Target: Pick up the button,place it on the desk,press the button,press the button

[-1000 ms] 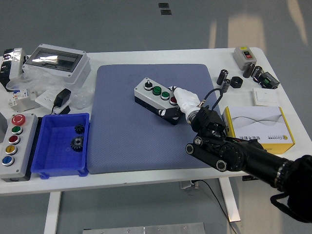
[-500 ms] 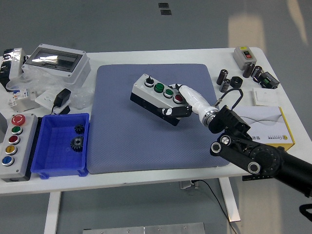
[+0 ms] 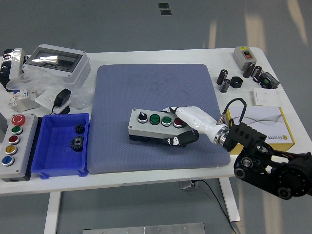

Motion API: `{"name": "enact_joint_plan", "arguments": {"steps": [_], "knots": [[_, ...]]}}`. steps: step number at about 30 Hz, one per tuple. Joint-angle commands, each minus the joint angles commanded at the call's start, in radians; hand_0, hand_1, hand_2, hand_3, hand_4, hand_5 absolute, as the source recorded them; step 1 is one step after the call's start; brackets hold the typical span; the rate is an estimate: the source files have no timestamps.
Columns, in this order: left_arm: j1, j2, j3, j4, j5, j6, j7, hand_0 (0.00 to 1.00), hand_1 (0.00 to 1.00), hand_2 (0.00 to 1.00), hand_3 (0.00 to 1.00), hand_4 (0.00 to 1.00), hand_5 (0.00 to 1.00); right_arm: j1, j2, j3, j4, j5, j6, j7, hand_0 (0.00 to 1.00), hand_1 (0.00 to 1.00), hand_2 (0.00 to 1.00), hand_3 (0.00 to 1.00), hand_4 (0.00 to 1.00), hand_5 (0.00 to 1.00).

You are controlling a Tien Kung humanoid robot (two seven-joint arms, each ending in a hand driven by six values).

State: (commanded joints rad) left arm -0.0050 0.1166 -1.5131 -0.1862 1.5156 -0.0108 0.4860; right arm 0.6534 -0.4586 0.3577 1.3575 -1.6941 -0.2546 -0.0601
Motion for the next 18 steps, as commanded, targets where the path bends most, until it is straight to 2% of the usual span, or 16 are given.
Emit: {"name": "enact_joint_plan", "arguments": {"steps": [3,4,9,10,15,16,18], "knots": [[-0.001,0.001,-0.002,0.000,0.004,-0.001,0.000,0.645,0.633,0.573,0.603,0.605,0.167,0.011,-0.002,-0.023,-0.013,-0.037,-0.005,-0.003,0.168,0.336,0.329,0.236,0.002,0.002],[-0.001,0.001,-0.002,0.000,0.005,-0.001,0.000,0.643,0.633,0.573,0.602,0.605,0.170,0.013,-0.003,-0.027,-0.017,-0.041,-0.004,-0.004,0.225,0.358,0.356,0.270,0.014,0.002],[-0.001,0.000,-0.002,-0.001,0.007,-0.001,0.003,0.643,0.633,0.573,0.602,0.605,0.170,0.018,-0.002,-0.034,-0.028,-0.052,0.005,-0.016,0.225,0.358,0.356,0.270,0.014,0.002],[-0.002,0.000,-0.003,-0.001,0.008,-0.002,0.003,0.644,0.633,0.573,0.602,0.607,0.174,0.019,-0.002,-0.035,-0.029,-0.052,0.005,-0.017,0.248,0.384,0.401,0.289,0.077,0.002],[-0.004,0.001,-0.004,-0.001,0.010,-0.002,0.002,0.644,0.633,0.573,0.602,0.607,0.174,0.023,-0.003,-0.043,-0.033,-0.035,-0.003,-0.011,0.248,0.384,0.401,0.289,0.077,0.002],[-0.004,0.001,-0.004,-0.001,0.009,-0.002,0.003,0.644,0.633,0.572,0.602,0.607,0.174,0.023,-0.003,-0.044,-0.033,-0.033,-0.004,-0.010,0.405,0.516,0.518,0.513,0.260,0.002],[-0.003,0.001,-0.003,-0.002,0.008,-0.002,0.005,0.644,0.633,0.572,0.602,0.607,0.174,0.024,-0.004,-0.046,-0.034,-0.024,-0.005,-0.007,0.405,0.516,0.518,0.513,0.260,0.002]]}}
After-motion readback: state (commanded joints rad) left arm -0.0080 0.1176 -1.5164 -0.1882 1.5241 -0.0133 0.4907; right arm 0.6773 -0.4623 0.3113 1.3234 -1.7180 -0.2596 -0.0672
